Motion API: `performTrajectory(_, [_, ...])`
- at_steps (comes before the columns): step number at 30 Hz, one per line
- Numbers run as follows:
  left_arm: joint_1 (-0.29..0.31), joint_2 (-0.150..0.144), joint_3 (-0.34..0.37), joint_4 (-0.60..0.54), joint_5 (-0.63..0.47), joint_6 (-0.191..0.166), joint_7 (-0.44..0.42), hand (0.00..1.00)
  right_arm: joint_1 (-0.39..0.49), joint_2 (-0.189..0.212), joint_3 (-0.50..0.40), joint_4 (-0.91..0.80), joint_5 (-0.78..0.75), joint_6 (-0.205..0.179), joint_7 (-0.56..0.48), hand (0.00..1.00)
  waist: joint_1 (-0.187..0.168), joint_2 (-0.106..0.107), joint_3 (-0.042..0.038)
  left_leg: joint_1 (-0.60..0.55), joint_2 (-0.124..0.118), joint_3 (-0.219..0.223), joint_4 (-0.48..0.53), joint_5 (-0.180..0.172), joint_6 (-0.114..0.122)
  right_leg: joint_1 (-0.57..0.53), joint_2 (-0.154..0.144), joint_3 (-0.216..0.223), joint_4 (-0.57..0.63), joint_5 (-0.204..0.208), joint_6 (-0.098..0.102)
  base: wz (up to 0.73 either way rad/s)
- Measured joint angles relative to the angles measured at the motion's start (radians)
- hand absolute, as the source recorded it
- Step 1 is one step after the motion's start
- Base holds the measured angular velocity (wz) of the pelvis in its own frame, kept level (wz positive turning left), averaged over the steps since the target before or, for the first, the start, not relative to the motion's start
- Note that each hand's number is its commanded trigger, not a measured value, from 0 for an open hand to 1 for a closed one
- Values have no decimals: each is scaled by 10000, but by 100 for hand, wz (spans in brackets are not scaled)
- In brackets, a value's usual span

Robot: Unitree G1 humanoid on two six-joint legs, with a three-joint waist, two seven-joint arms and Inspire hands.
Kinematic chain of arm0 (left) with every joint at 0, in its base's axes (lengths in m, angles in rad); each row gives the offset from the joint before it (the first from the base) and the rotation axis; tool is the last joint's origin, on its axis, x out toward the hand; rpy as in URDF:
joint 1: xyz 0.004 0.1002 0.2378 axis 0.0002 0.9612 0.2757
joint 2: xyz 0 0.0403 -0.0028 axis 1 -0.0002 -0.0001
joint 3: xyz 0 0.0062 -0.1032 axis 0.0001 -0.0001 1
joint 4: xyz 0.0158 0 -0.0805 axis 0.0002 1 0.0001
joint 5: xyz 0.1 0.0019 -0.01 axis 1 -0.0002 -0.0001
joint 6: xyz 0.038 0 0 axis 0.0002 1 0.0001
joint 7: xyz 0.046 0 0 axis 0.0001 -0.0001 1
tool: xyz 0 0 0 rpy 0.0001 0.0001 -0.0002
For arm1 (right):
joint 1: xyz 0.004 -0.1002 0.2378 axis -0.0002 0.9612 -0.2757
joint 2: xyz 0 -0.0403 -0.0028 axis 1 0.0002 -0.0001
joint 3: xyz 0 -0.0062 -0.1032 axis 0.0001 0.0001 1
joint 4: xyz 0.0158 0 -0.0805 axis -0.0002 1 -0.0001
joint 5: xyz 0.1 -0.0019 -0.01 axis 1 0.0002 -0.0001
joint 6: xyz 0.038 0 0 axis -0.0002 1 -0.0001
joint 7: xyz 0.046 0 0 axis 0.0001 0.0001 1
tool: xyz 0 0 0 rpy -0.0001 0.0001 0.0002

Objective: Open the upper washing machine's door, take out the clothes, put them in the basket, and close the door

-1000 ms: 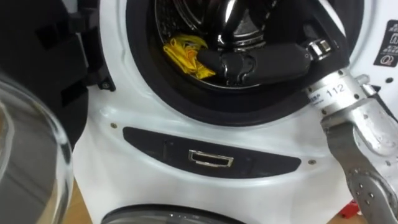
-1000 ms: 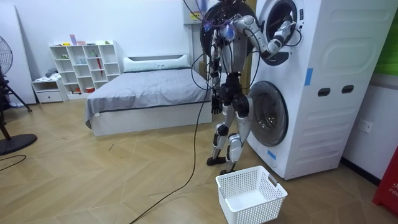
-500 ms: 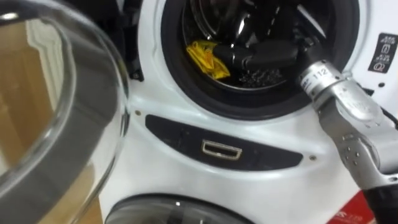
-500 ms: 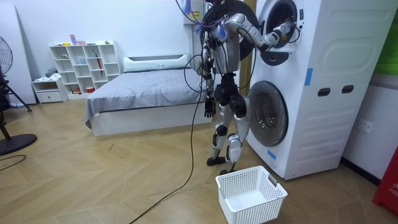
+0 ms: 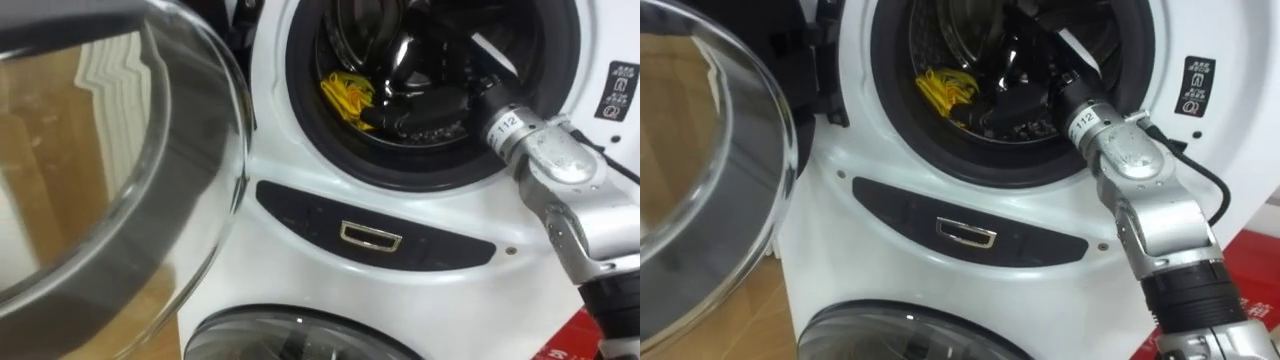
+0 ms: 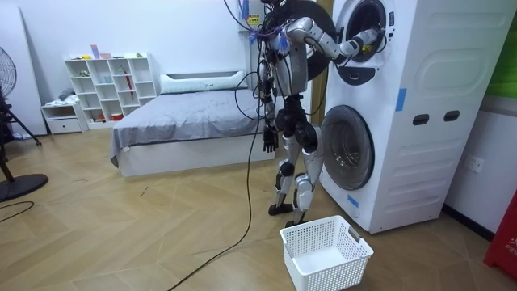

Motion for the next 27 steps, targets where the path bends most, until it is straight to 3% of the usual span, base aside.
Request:
performTrajectory(4, [-115,87,-3,0,0,100,-118,0,-24,0,78,18,-163,237,136,0,-15,-90,-58,12,7,16,-37,15,-12,-5,7,0,-2,0,-1,0])
performTrajectory(9, [-207,180,-27,-15,1,136,-203,0,-54,-2,90,14,-332,414,351,0,-20,-150,-38,38,5,24,-79,33,-11,1,7,12,-1,0,-2,-1])
performTrajectory(16, [-319,342,-24,-16,7,106,-350,0,-55,-71,500,-294,-1902,615,892,0,-28,-238,-17,90,20,56,-234,89,-4,-37,7,22,5,-17,-29,-1])
performTrajectory(20, [-413,559,-85,-33,-6,62,-346,0,-126,-547,1048,-947,-3018,841,1419,0,309,-400,-30,136,79,194,-440,152,-35,-135,38,35,15,-48,-107,-11])
performTrajectory(27, [-603,601,-182,14,26,32,-383,0,-701,-609,1643,-1974,-4890,1244,2397,0,534,-518,33,417,169,293,-724,161,-70,14,154,153,-55,-88,-234,-5])
